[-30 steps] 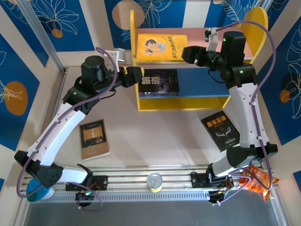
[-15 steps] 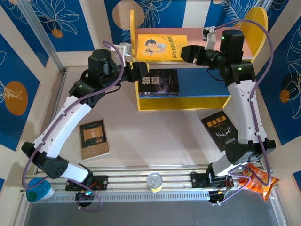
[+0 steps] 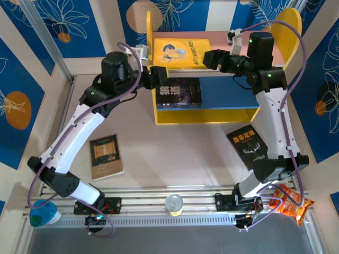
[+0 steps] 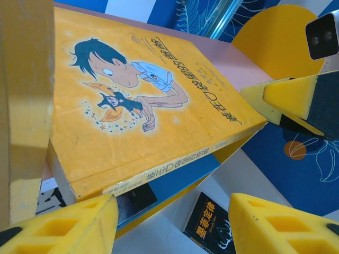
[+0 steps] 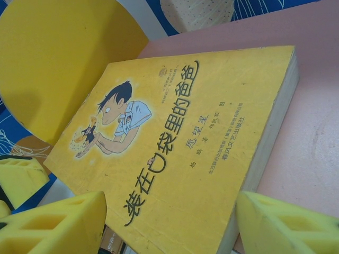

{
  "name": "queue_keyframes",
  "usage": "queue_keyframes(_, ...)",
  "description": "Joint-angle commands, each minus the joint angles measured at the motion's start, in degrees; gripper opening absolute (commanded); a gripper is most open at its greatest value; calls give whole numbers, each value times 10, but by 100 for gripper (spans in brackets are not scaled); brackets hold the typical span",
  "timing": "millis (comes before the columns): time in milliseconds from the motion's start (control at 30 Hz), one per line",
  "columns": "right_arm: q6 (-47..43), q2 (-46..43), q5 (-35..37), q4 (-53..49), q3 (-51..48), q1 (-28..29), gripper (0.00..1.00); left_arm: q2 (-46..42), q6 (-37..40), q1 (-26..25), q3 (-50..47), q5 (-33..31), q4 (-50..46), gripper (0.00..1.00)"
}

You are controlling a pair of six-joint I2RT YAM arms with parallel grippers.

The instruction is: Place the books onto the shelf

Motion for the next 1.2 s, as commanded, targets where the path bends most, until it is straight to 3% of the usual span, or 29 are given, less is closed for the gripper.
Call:
queue_keyframes(0, 0, 10, -18, -2, 17, 5, 66, 9, 13, -6, 21, -9, -7, 57)
queue_keyframes(1167, 14, 42, -36, 35, 31, 4, 67, 33, 18, -6, 38, -41, -9, 57)
